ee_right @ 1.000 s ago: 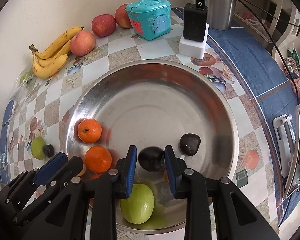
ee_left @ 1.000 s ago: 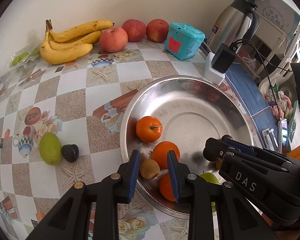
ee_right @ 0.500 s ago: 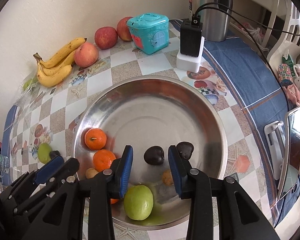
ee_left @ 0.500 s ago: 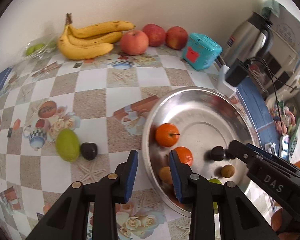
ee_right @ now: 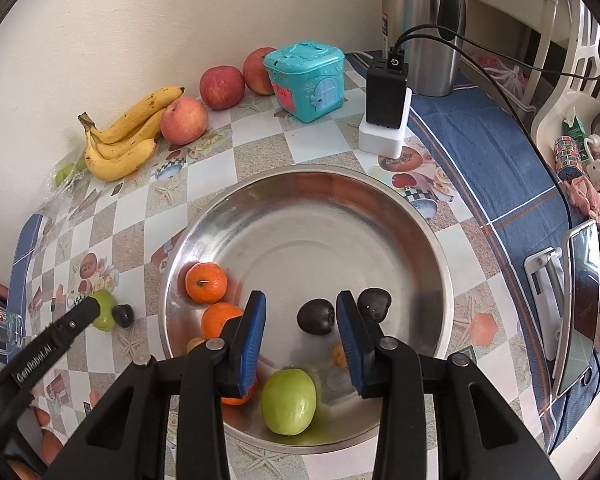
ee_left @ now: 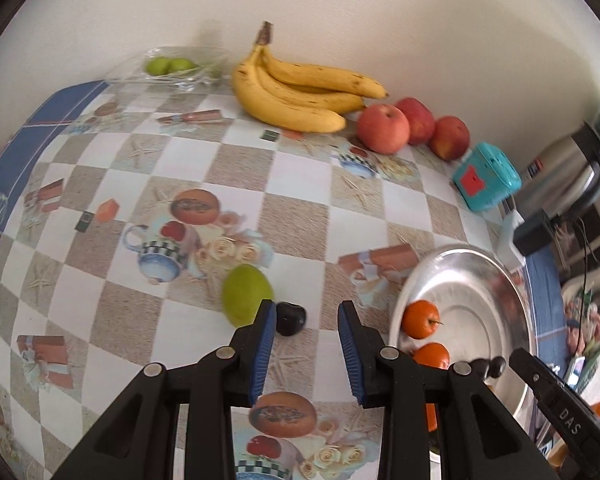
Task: Organize fruits
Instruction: 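Lift both open grippers away from the bowl, then move both grippers toward the green pear-shaped fruit and dark plum on the table, then close the left gripper on the green pear-shaped fruit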
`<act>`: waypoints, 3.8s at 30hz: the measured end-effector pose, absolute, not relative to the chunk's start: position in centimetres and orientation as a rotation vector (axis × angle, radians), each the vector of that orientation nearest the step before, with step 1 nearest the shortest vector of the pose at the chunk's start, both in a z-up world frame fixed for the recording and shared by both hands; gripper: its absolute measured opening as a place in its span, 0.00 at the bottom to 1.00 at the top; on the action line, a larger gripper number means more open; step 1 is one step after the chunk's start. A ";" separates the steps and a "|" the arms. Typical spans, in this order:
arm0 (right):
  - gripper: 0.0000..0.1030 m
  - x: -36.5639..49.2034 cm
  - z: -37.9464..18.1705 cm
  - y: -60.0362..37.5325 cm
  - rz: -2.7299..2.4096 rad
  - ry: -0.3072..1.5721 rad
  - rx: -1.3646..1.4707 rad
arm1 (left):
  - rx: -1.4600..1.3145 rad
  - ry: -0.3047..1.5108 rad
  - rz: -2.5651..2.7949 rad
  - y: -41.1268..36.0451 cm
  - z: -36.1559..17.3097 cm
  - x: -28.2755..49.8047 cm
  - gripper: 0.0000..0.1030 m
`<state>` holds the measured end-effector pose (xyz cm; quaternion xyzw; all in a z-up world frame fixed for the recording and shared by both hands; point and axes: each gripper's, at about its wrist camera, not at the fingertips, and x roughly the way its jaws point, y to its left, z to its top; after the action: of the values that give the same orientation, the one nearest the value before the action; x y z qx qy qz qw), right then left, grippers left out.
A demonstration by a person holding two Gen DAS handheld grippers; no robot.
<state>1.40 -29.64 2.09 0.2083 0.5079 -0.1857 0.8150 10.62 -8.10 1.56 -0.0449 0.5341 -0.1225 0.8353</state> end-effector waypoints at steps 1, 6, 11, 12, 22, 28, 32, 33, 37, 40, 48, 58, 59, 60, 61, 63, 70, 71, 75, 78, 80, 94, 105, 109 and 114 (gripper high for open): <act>0.36 1.4 2.2 -29.5 -0.392 1.082 0.442 | -0.105 1.128 -0.251 -7.6 1.6 10.7 0.34; 0.36 1.6 2.3 -29.1 -0.374 1.076 0.440 | -0.132 1.124 -0.212 -6.2 1.7 11.1 0.34; 0.55 1.8 1.8 -29.1 -0.366 1.087 0.451 | -0.133 1.135 -0.148 -5.1 1.2 11.3 0.64; 0.60 1.9 1.7 -29.0 -0.365 1.089 0.453 | -0.130 1.133 -0.136 -5.0 1.2 11.2 0.68; 0.91 2.1 1.0 -29.0 -0.358 1.082 0.455 | -0.119 1.099 -0.041 -3.7 1.1 10.9 1.00; 0.92 1.9 0.6 -29.1 -0.353 1.094 0.481 | -0.112 1.099 -0.034 -3.6 1.2 10.5 1.00; 0.92 2.0 0.7 -28.9 -0.342 1.092 0.490 | -0.110 1.099 -0.034 -3.6 1.2 10.2 1.00; 0.92 2.0 0.7 -28.9 -0.337 1.092 0.495 | -0.110 1.099 -0.035 -3.6 1.3 10.1 1.00; 0.92 2.1 1.1 -28.5 -0.333 1.072 0.492 | -0.116 1.093 -0.038 -3.5 1.5 10.1 1.00; 0.92 2.1 1.5 -28.3 -0.320 1.057 0.499 | -0.129 1.095 -0.040 -3.3 1.6 10.1 1.00; 0.92 2.4 1.5 -27.5 -0.343 1.073 0.439 | -0.149 1.105 -0.061 -2.5 1.7 10.5 1.00; 0.92 3.4 0.8 -25.4 -0.336 1.109 0.369 | -0.153 1.072 -0.022 0.5 2.3 11.5 1.00; 0.92 3.6 0.7 -25.1 -0.335 1.112 0.361 | -0.154 1.067 -0.011 1.0 2.4 11.7 1.00; 0.92 3.8 0.6 -24.8 -0.335 1.116 0.354 | -0.158 1.064 -0.001 1.6 2.4 11.8 1.00; 0.92 4.0 0.5 -24.5 -0.332 1.120 0.349 | -0.164 1.061 0.007 2.1 2.4 12.0 1.00; 0.92 4.4 0.4 -23.7 -0.319 1.122 0.345 | -0.177 1.056 0.027 3.3 2.5 12.2 1.00; 0.92 6.4 1.0 -19.5 -0.209 1.091 0.337 | -0.199 1.027 0.101 6.9 2.8 12.7 1.00; 0.92 6.6 1.1 -18.8 -0.193 1.088 0.334 | -0.208 1.024 0.109 7.4 2.8 12.8 1.00; 0.92 7.7 0.9 -16.1 -0.107 1.082 0.325 | -0.257 1.030 0.119 8.8 2.6 13.0 1.00; 0.92 8.2 0.5 -14.6 -0.082 1.089 0.306 | -0.278 1.040 0.114 9.1 2.3 13.3 1.00; 0.92 8.6 0.1 -13.8 -0.068 1.094 0.301 | -0.282 1.048 0.106 9.1 2.2 13.4 1.00; 0.82 9.8 -1.8 -14.1 -0.108 1.113 0.308 | -0.255 1.134 0.009 6.1 -0.1 15.0 1.00; 0.56 10.6 -2.4 -15.1 -0.077 1.103 0.372 | -0.333 1.175 -0.136 3.0 -1.3 16.2 0.94; 0.49 10.8 -2.9 -15.5 -0.066 1.110 0.408 | -0.332 1.195 -0.201 1.2 -1.6 16.4 0.89; 0.45 10.9 -3.3 -15.8 -0.056 1.115 0.434 | -0.349 1.242 -0.279 -0.7 -2.5 16.4 0.81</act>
<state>10.91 -15.76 -3.26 0.2041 0.5248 -0.0261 0.8260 16.42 -0.69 -2.52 -0.1622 0.5768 -0.1298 0.7900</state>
